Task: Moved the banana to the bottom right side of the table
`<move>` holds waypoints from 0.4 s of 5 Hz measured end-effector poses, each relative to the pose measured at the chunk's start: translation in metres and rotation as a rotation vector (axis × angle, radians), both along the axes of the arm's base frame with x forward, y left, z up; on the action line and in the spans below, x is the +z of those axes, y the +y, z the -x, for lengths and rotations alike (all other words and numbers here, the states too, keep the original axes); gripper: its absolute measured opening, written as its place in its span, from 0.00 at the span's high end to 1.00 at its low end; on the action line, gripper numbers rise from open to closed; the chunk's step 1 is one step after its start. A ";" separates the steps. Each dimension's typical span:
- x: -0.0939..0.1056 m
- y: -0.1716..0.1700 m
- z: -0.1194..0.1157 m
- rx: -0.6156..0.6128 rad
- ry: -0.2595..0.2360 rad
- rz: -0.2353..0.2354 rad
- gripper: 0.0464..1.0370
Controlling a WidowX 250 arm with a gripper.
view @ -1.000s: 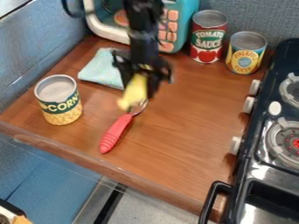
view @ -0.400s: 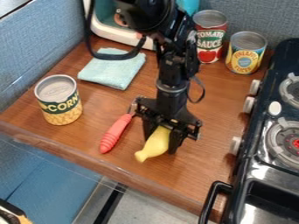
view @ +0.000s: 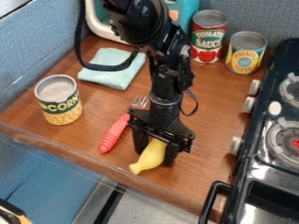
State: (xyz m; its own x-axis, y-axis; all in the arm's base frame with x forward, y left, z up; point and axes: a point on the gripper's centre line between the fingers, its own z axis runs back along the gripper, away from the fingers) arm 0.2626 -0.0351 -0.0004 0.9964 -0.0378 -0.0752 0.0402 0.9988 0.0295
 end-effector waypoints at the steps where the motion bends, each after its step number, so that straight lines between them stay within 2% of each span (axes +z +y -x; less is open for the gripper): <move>1: 0.017 0.000 -0.001 0.007 -0.031 0.003 0.04; 2: 0.055 -0.001 -0.001 0.005 -0.104 0.023 0.04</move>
